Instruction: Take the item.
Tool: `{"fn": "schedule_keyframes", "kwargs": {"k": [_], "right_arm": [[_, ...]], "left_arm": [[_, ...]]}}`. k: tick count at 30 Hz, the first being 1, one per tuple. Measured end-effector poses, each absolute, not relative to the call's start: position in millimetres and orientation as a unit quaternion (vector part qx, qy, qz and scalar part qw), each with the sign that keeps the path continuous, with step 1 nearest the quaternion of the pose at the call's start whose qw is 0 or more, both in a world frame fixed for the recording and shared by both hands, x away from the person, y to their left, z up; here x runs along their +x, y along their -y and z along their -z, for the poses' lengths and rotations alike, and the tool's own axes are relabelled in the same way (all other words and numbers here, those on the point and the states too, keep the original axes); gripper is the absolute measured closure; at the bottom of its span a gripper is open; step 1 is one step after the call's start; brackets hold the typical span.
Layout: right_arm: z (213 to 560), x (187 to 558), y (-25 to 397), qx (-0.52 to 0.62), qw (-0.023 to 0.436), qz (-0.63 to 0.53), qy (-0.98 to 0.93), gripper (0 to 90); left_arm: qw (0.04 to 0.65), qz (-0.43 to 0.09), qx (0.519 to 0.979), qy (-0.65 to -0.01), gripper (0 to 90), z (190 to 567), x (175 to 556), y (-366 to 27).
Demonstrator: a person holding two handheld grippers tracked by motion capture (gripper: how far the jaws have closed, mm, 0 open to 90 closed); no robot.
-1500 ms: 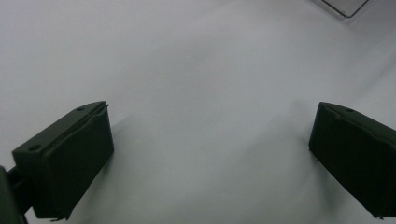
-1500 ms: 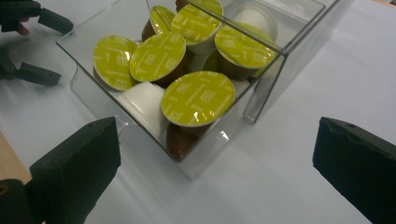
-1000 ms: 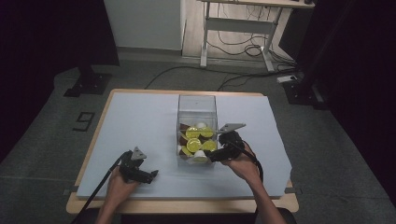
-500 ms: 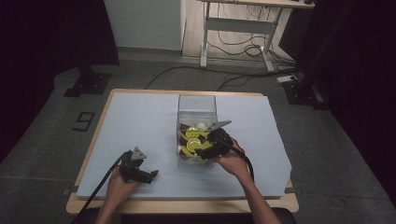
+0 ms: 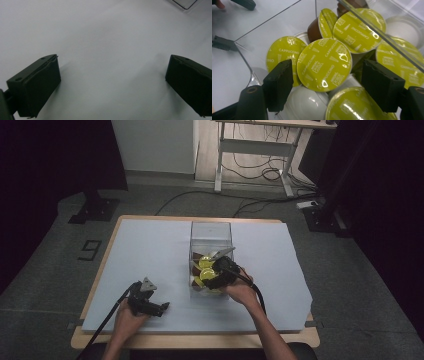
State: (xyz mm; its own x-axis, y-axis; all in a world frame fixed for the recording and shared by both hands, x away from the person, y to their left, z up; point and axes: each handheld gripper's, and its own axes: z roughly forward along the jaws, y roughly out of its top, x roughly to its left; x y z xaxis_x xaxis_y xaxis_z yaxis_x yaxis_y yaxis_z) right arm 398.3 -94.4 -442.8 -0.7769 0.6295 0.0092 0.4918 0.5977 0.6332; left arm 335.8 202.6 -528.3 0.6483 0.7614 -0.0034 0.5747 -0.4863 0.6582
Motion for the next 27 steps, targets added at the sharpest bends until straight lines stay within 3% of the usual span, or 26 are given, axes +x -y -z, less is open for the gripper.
{"fn": "schedule_keyframes", "kwargs": {"k": [10, 15, 27], "right_arm": [[450.0, 404.8, 86.5, 0.317, 0.109, -0.301, -0.893, 30.3], [450.7, 405.9, 86.5, 0.317, 0.102, -0.302, -0.893, 38.6], [444.9, 401.7, 87.7, 0.317, 0.11, -0.315, -0.888, 39.2]], "left_arm": [[0.32, -0.146, 0.849, -0.394, 0.0, 528.4, 335.8, -202.6], [0.32, -0.146, 0.849, -0.394, 0.0, 528.4, 335.8, -202.5], [0.32, -0.146, 0.85, -0.393, 0.0, 528.4, 335.8, -202.6]]}}
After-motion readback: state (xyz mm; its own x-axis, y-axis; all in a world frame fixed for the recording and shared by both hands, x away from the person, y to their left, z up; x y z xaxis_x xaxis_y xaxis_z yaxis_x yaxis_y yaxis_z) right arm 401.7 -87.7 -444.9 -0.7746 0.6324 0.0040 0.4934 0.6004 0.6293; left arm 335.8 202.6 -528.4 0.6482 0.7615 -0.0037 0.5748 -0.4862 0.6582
